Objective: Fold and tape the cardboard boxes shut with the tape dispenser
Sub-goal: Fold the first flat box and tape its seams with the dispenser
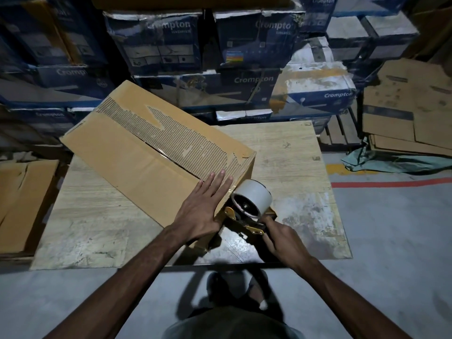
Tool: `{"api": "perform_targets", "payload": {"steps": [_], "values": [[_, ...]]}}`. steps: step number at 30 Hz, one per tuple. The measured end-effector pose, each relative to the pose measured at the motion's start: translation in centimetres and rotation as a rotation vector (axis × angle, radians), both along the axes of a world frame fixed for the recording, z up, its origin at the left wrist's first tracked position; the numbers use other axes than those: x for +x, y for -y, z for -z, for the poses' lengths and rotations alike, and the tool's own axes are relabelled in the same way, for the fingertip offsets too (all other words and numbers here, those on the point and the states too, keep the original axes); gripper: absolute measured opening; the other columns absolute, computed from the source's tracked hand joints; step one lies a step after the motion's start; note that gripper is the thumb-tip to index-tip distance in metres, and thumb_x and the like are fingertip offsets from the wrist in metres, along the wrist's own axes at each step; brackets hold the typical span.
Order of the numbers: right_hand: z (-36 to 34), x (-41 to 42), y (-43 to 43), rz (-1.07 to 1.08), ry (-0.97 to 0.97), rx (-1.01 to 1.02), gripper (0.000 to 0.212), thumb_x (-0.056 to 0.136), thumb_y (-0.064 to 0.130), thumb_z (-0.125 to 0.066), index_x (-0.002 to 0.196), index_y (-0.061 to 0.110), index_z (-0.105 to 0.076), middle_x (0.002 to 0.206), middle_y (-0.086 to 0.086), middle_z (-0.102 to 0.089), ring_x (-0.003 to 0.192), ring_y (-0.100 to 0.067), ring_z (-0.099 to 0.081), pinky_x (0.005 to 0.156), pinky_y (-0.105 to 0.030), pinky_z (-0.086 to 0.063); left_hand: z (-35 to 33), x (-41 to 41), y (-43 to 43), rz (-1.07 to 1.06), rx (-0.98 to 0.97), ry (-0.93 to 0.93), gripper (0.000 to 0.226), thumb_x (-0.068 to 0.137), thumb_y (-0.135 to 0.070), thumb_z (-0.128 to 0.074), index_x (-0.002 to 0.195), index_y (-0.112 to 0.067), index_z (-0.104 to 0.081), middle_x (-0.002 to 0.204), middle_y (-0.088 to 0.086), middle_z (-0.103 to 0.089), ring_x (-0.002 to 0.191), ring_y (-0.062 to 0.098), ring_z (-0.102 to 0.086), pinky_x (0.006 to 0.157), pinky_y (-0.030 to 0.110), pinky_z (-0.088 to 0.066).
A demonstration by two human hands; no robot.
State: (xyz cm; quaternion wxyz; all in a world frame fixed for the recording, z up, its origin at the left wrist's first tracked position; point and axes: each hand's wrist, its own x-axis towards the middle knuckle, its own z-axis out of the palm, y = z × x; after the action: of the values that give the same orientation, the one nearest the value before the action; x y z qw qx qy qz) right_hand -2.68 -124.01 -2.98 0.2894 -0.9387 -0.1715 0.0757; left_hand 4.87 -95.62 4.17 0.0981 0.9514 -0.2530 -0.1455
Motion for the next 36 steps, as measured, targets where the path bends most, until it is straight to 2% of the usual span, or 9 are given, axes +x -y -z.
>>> {"api": "perform_targets", "payload": {"steps": [5,9,12,16,22,26,28,31,36], "values": [[-0.1,0.3,-1.3,0.049,-0.301,0.190,0.035,0.099,0.030,-0.059,0.128,0.036,-0.040,0.067,0.007,-0.057,0.056,-0.007,-0.052,0.057,-0.033,-0.041,-1.1,0.9,-0.5,0.008,-0.006,-0.044,0.115,0.068,-0.063,-0.039,0.162,-0.030,0.019,0.167,-0.002,0.031,0.156,0.019,0.027,0.129,0.042,0.008],[2.5,-4.2,-4.0,0.308,-0.416,0.410,0.037,0.094,0.039,-0.068,0.116,0.053,-0.041,0.091,0.008,-0.070,0.074,0.000,-0.064,0.066,-0.029,-0.046,-0.4,1.1,-1.0,0.017,-0.028,0.006,0.123,0.075,-0.035,-0.070,0.163,-0.034,0.016,0.169,-0.007,0.026,0.156,0.017,0.024,0.126,0.038,0.009],[2.9,-5.4,-3.9,0.618,-0.501,0.589,0.041,0.096,0.020,-0.072,0.121,0.045,-0.050,0.089,0.011,-0.072,0.074,-0.001,-0.068,0.067,-0.026,-0.055,-0.2,1.2,-1.3,0.026,-0.010,0.008,0.125,0.074,-0.025,-0.070,0.163,-0.036,0.017,0.169,-0.008,0.026,0.157,0.017,0.024,0.126,0.038,0.009],[4.1,-3.4,-2.3,0.936,-0.576,0.829,0.040,0.096,0.005,-0.069,0.126,0.021,-0.048,0.068,-0.019,-0.066,0.056,-0.030,-0.059,0.054,-0.045,-0.053,-0.3,1.0,-2.3,0.074,-0.005,0.002,0.126,0.073,-0.019,-0.072,0.162,-0.037,0.016,0.169,-0.009,0.027,0.156,0.016,0.025,0.125,0.036,0.012],[6.9,-0.4,-0.1,0.995,-0.654,0.914,0.047,0.090,0.010,-0.073,0.126,0.001,-0.045,0.068,-0.019,-0.052,0.054,-0.027,-0.050,0.050,-0.037,-0.046,-1.5,-1.6,-8.0,0.115,0.041,-0.087,0.125,0.083,-0.022,-0.078,0.161,-0.041,0.018,0.165,-0.016,0.032,0.152,0.014,0.034,0.121,0.039,0.017],[8.6,0.5,-0.8,0.934,-0.722,1.018,0.051,0.084,0.016,-0.079,0.121,0.014,-0.044,0.068,-0.015,-0.050,0.051,-0.025,-0.048,0.051,-0.037,-0.046,-2.2,-5.8,-12.6,0.021,0.079,-0.045,0.098,0.101,-0.040,-0.062,0.161,-0.047,0.015,0.168,-0.018,0.025,0.155,0.014,0.027,0.127,0.043,0.005],[8.7,0.7,-1.6,0.942,-0.774,1.029,0.042,0.093,0.010,-0.072,0.118,0.020,-0.040,0.067,-0.015,-0.051,0.049,-0.025,-0.049,0.050,-0.037,-0.047,-2.1,-7.9,-12.0,-0.118,-0.012,0.026,0.071,0.105,-0.065,-0.038,0.163,-0.047,-0.003,0.171,-0.016,0.007,0.159,0.014,0.010,0.128,0.041,-0.003],[9.8,0.7,-2.4,1.014,-0.845,1.033,0.059,0.088,0.020,-0.080,0.124,0.029,-0.034,0.068,-0.013,-0.056,0.053,-0.028,-0.053,0.055,-0.041,-0.048,-0.5,-9.6,-9.5,-0.334,-0.021,0.220,0.063,0.107,-0.065,-0.015,0.164,-0.038,-0.021,0.169,-0.010,-0.022,0.158,0.016,-0.014,0.127,0.045,-0.025],[8.1,0.5,-3.4,1.004,-0.931,1.135,0.018,0.101,0.025,-0.064,0.102,0.019,-0.047,0.069,-0.005,-0.050,0.049,-0.018,-0.048,0.050,-0.031,-0.043,2.3,-10.1,-9.3,-0.320,0.108,0.506,0.070,0.105,-0.044,-0.054,0.165,-0.024,-0.024,0.169,-0.002,-0.027,0.155,0.024,-0.028,0.119,0.045,-0.041]]}}
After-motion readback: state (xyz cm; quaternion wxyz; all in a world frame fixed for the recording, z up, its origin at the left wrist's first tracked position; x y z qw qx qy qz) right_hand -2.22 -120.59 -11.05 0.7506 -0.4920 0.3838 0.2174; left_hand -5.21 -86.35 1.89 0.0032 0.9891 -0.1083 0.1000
